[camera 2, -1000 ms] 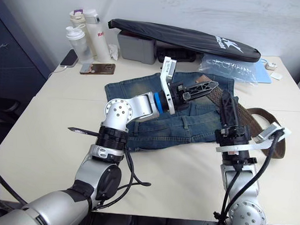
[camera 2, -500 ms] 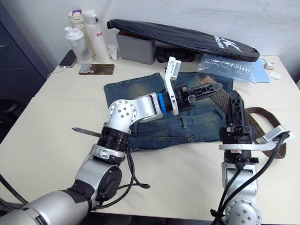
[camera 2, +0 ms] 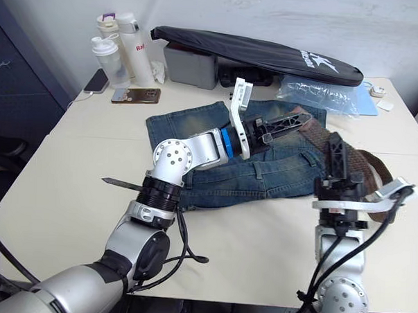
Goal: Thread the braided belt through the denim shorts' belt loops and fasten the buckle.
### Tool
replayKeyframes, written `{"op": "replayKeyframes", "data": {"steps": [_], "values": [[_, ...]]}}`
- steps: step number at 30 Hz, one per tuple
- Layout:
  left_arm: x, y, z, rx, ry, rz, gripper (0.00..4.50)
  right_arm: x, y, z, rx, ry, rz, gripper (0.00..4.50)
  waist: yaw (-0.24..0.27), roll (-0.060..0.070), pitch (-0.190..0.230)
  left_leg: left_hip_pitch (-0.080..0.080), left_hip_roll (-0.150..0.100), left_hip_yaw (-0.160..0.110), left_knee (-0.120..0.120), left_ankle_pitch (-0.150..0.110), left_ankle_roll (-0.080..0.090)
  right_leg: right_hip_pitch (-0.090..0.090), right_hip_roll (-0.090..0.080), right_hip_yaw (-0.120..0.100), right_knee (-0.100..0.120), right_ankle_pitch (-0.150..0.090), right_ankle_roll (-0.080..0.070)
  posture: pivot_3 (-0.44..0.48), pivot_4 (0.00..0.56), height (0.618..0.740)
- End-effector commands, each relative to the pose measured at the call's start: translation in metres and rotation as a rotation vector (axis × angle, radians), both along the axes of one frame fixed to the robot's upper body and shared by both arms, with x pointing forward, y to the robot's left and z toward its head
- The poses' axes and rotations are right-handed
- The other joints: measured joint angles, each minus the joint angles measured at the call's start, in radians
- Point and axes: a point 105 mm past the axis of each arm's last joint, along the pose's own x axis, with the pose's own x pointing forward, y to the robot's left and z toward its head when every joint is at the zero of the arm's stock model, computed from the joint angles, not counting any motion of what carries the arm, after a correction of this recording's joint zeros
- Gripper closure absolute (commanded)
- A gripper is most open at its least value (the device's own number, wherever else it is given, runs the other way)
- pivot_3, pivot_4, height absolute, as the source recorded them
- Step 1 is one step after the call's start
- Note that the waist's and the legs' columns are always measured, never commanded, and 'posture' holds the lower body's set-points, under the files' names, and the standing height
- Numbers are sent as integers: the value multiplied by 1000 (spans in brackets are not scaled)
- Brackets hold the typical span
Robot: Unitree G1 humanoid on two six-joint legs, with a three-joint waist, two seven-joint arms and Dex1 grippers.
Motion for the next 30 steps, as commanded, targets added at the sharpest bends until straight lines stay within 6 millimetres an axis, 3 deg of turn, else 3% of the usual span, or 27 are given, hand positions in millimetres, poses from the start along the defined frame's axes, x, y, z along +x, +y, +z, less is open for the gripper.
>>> {"op": "replayKeyframes", "data": {"steps": [1, 3, 6, 9, 13, 20, 22, 25, 28, 29, 30], "values": [[-7, -5, 11, -5, -113, -7, 745, -7, -16, 15, -9, -42, -35, 4500, 0, 0, 0, 0, 0, 0, 0, 0, 0, 0, 0, 0, 0, 0, 0, 0, 150, 740], [-3, 4, 0, 178, -410, 40, 49, -9, -27, 16, -65, -14, -51, 4500, -2, 0, 0, 0, 0, 1, -1, 0, 0, 0, 0, 1, -1, 0, 0, 0, 150, 740], [-2, 12, -16, 278, -561, 13, 49, -9, -43, 18, -139, 32, -85, 4500, -6, 1, 0, 4, 0, 7, -4, 0, 0, 0, 1, 6, -1, 0, 0, 0, 150, 740], [-12, 8, -49, 481, -878, -107, 49, -8, -66, 15, -136, 121, -142, 4500, -9, 1, 0, 5, 1, 8, -5, 0, 0, 0, 1, 8, -1, 0, 0, 0, 150, 740], [7, -6, -74, 701, -1100, -118, 49, -4, -75, 7, -179, 217, -184, 4500, 1, 0, 1, 3, 0, 10, -5, 0, 4, 0, -1, 10, -5, 0, 0, 0, 150, 740], [0, -45, -107, 794, -1234, -187, 49, -7, -71, 3, -164, 256, -218, 4500, 2, 0, 1, -1, -1, 10, -4, -7, 17, -1, 0, 16, -7, 0, 0, 0, 150, 740], [-1, -51, -111, 790, -1188, -179, 49, -9, -69, 2, -159, 255, -227, 4500, 2, 0, 1, -2, -1, 10, -4, -7, 17, -1, 1, 16, -7, 0, 0, 0, 150, 740], [1, -54, -123, 841, -1180, -172, 831, -13, -62, 1, -184, 257, -235, 4500, 1, 0, 1, -2, 0, 10, -5, -7, 17, -3, 1, 16, -6, 0, 0, 0, 150, 740], [3, -53, -135, 882, -1103, -175, 831, -17, -60, 3, -176, 246, -243, 4500, -2, 0, 1, -1, 0, 11, -5, -8, 18, -3, 2, 17, -6, 0, 0, 0, 150, 740], [5, -50, -142, 915, -1077, -175, 1365, -18, -59, 4, -179, 243, -246, 4500, -2, 0, 1, 0, 0, 11, -4, -7, 18, -3, 2, 17, -6, 0, 0, 0, 150, 740], [7, -47, -149, 947, -1057, -178, 1551, -20, -60, 6, -179, 240, -250, 4500, -3, 0, 1, 0, 0, 11, -4, -7, 18, -3, 2, 18, -5, 0, 0, 0, 150, 740]]}}
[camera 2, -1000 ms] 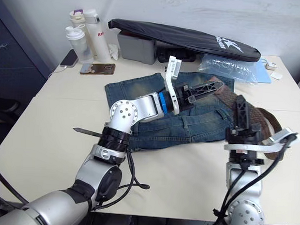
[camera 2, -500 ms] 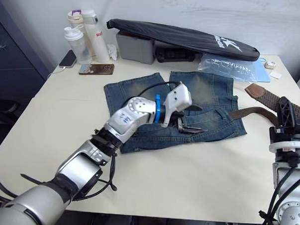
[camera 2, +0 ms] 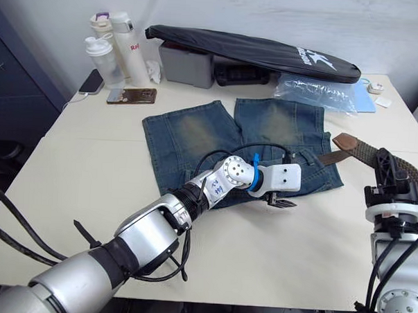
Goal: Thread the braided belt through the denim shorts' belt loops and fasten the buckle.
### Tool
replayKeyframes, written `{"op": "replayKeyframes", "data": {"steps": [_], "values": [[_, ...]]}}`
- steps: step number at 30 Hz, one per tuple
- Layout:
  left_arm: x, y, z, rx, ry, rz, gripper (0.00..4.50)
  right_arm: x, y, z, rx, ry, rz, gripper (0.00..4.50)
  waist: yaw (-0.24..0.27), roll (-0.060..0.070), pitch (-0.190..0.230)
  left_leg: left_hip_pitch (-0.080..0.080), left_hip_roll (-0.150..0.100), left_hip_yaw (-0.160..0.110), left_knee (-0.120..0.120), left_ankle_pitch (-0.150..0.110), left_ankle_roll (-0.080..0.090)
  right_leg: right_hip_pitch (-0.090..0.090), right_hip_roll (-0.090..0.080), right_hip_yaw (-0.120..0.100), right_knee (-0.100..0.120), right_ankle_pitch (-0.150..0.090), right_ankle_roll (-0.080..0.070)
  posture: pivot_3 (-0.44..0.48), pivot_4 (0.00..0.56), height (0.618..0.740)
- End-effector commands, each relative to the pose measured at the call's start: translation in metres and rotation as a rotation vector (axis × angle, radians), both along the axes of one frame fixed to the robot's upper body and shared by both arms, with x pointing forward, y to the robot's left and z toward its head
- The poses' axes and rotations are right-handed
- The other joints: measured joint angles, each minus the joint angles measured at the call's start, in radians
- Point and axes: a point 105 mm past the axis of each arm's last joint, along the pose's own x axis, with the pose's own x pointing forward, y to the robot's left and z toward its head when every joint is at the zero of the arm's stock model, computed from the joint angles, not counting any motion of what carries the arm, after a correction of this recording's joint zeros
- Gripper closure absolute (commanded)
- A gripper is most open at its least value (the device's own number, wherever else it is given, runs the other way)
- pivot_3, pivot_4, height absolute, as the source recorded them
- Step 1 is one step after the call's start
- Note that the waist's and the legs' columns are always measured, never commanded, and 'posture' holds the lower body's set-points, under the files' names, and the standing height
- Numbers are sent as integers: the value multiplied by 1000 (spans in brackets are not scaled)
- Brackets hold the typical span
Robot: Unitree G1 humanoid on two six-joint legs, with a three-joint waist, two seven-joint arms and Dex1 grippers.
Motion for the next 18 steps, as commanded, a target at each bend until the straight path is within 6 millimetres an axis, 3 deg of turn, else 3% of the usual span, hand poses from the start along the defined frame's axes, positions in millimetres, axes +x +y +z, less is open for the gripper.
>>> {"op": "replayKeyframes", "data": {"steps": [1, 5, 14, 16, 18], "values": [[2, 1, -10, 44, 20, 46, 1968, -10, 2, 16, -24, -60, -22, 4500, -2, 0, 0, 0, 0, 0, 0, 0, 0, 0, 0, 0, 0, 0, 0, 0, 150, 740], [8, 7, -18, 67, -5, 88, 3828, -12, 2, 19, -33, -70, -21, 4500, -6, 0, 0, 1, 0, 1, 0, 0, 0, 0, 0, 1, 3, 0, 0, 0, 150, 740], [12, 15, -19, 47, -4, 95, 3828, -5, 3, 21, -36, -78, 9, 4500, -18, 0, 0, 3, 0, 3, 0, 1, -1, 0, 0, 4, 5, 0, 0, 0, 150, 740], [10, 14, -16, 18, 12, 78, 4315, -3, 4, 21, -38, -78, 15, 4500, -19, 0, 0, 3, 0, 4, 0, 1, -1, 0, 1, 4, 6, 0, 0, 0, 150, 740], [9, 14, -10, -3, 12, 48, 4473, -2, 5, 21, -40, -77, 24, 4500, -19, 0, 0, 3, 0, 3, 0, 1, -1, 0, 1, 4, 6, 0, 0, 0, 150, 740]]}}
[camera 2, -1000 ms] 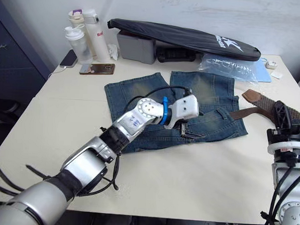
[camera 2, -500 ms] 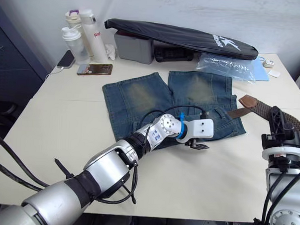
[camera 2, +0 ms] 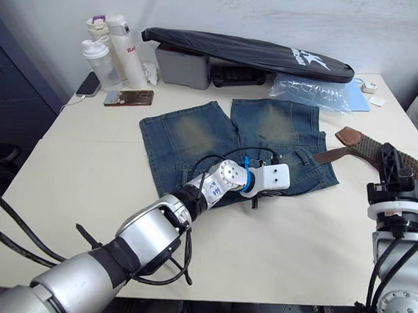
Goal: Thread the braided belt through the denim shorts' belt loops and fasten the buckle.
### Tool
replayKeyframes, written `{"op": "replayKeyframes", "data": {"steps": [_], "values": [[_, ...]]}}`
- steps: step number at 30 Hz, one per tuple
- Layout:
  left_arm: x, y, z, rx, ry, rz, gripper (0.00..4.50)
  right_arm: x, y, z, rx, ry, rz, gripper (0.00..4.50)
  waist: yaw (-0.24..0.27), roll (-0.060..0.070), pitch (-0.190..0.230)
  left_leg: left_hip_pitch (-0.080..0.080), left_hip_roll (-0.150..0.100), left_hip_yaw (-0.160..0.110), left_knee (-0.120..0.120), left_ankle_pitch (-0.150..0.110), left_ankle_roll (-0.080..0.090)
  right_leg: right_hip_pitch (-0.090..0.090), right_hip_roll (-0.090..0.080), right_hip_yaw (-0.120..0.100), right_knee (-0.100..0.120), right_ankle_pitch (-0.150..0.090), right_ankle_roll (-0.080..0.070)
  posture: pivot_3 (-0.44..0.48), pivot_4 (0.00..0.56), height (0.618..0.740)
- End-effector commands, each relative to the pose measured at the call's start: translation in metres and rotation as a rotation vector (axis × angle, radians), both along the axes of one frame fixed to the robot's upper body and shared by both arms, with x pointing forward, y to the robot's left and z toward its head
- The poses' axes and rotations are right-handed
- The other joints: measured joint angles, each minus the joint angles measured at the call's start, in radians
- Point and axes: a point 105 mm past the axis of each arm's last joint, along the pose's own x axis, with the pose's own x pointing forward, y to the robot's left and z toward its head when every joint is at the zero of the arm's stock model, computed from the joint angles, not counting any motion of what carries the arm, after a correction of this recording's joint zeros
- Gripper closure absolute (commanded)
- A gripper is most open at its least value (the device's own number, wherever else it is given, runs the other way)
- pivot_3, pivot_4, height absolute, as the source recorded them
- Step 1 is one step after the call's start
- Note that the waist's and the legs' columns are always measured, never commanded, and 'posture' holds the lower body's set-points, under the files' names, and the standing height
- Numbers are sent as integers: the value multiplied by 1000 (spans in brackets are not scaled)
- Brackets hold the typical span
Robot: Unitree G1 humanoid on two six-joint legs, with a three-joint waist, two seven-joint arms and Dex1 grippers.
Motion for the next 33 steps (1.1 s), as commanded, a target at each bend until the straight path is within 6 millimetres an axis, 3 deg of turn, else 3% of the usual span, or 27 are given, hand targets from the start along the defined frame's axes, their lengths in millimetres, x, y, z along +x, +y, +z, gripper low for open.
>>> {"op": "replayKeyframes", "data": {"steps": [1, 5, 11, 14, 22, 33], "values": [[-3, 2, 3, -7, -15, -58, 4473, -2, 3, 10, -30, -35, 30, 4500, 0, 0, 0, 0, 0, 0, 0, 0, 0, 0, 0, 0, 0, 0, 0, 0, 150, 740], [-2, 18, 5, 35, -99, -142, 4473, 1, 11, 7, -159, 13, 89, 4500, -1, 0, 0, 1, 0, 1, 0, 1, -2, 0, 0, 1, 1, 0, 0, 0, 150, 740], [-9, 56, -1, 62, -43, -262, 4473, -1, 25, 6, -337, 89, 218, 4500, -7, 0, 0, 2, 2, 8, -2, 1, -2, 0, 1, 6, 3, 0, 0, 0, 150, 740], [-21, 70, 0, 55, 2, -331, 4473, -4, 30, 4, -374, 117, 265, 4500, -6, 0, 0, 1, 4, 8, -2, 1, -2, 0, 1, 8, 3, 0, 0, 0, 150, 740], [-35, 133, 1, 161, 30, -383, 4473, -12, 42, -8, -409, 208, 377, 4500, -9, -1, 0, 2, 8, 8, 1, 2, -3, 1, 0, 10, 5, 0, 0, 0, 150, 740], [-60, 165, 0, 199, 119, -464, 4473, -21, 68, -26, -381, 271, 531, 4500, -18, -1, 0, 2, 9, 8, 1, -1, 0, 1, 0, 10, 5, 0, 0, 0, 150, 740]]}}
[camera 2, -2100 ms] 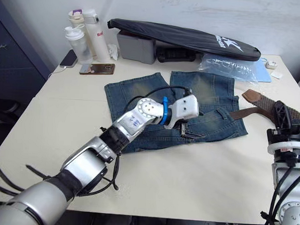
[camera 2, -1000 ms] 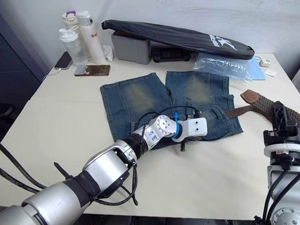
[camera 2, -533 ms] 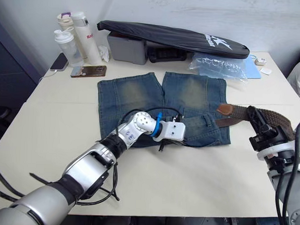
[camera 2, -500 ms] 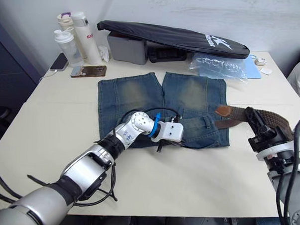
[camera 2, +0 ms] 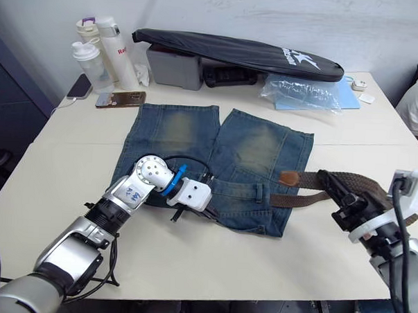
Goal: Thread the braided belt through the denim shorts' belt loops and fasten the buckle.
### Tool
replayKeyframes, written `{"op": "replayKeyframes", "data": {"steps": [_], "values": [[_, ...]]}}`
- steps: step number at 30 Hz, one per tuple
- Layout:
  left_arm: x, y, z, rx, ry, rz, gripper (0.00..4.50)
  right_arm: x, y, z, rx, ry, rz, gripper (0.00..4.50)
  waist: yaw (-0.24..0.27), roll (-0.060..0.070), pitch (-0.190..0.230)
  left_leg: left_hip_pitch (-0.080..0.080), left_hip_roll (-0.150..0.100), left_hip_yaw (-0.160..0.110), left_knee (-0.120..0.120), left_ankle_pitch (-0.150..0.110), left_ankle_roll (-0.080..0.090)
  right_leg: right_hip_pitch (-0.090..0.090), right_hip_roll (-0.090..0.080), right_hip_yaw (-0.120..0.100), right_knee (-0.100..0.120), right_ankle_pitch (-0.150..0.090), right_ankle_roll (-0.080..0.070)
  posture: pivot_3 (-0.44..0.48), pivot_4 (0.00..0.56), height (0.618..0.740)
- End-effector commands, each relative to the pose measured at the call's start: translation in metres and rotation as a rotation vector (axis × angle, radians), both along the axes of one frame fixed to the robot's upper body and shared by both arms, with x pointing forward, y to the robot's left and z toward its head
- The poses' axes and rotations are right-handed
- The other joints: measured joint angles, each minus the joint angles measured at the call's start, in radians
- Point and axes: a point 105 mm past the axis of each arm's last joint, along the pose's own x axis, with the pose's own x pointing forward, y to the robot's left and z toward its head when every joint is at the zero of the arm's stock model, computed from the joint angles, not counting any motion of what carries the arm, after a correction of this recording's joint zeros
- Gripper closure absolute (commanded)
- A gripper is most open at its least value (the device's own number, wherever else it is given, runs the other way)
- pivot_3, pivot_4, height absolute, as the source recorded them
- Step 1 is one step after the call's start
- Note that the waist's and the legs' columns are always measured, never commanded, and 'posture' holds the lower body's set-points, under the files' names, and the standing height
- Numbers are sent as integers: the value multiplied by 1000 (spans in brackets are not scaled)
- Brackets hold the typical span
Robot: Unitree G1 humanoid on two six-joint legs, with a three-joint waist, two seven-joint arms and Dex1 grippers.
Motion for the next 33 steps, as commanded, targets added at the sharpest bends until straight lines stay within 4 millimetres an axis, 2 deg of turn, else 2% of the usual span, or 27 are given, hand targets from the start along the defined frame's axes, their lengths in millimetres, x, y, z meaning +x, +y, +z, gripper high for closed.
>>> {"op": "replayKeyframes", "data": {"steps": [1, 9, 12, 13, 14, 17, 21, 22, 26, 33], "values": [[-15, 8, 4, 0, 46, -50, 4473, -7, 16, 5, -12, -18, 84, 4500, -4, 0, 0, 0, 0, 0, 0, 0, 0, 0, 0, 0, 0, 0, 0, 0, 150, 740], [-24, 6, 4, -18, 69, -53, 4473, -6, 22, -1, -47, 20, 125, 4500, -10, 0, 0, 0, 0, 0, 0, 0, 0, 0, -1, 0, -2, 0, 0, 0, 150, 740], [-29, 7, 19, -67, 142, -40, 4473, -4, 23, -2, -45, 25, 136, 4500, -11, 0, 0, -1, 0, -1, 0, 0, 0, 0, 0, 0, -2, 0, 0, 0, 150, 740], [-29, 9, 24, -84, 152, -30, 3672, -3, 23, -2, -49, 28, 140, 4500, -11, 0, 0, -1, 0, -1, 0, 0, 0, 0, 0, 0, -1, 0, 0, 0, 150, 740], [-28, 10, 27, -92, 154, -24, 3457, -3, 23, -2, -54, 30, 142, 4500, -11, 0, 0, -1, 0, -1, 0, 0, 0, 0, 0, -1, -1, 0, 0, 0, 150, 740], [-25, 16, 44, -137, 161, 8, 2218, -1, 23, -5, -83, 45, 151, 4500, -12, -1, 0, 0, 0, -1, 1, 0, 0, 0, 0, 0, -2, 0, 0, 0, 150, 740], [-21, 28, 72, -193, 205, 64, 239, 2, 22, -6, -143, 60, 151, 4500, -12, -1, 1, 0, 0, -1, 1, 0, 0, 0, 0, -1, -2, 0, 0, 0, 150, 740], [-21, 30, 77, -199, 215, 74, 63, 3, 21, -7, -153, 62, 148, 4500, -12, -2, 1, 0, 0, -1, 1, 0, 0, 0, 0, 0, -2, 0, 0, 0, 150, 740], [-7, 39, 97, -248, 216, 181, 63, 10, 13, -19, -224, 134, 112, 4500, -11, -2, 1, 1, 0, -2, 2, 0, 0, 0, -1, -1, -3, 0, 0, 0, 150, 740], [4, 46, 115, -326, 198, 283, 63, 27, 12, -32, -167, 182, 75, 4500, -12, -3, 2, 1, 0, -3, 2, 0, 0, 0, 0, -2, -3, 0, 0, 0, 150, 740]]}}
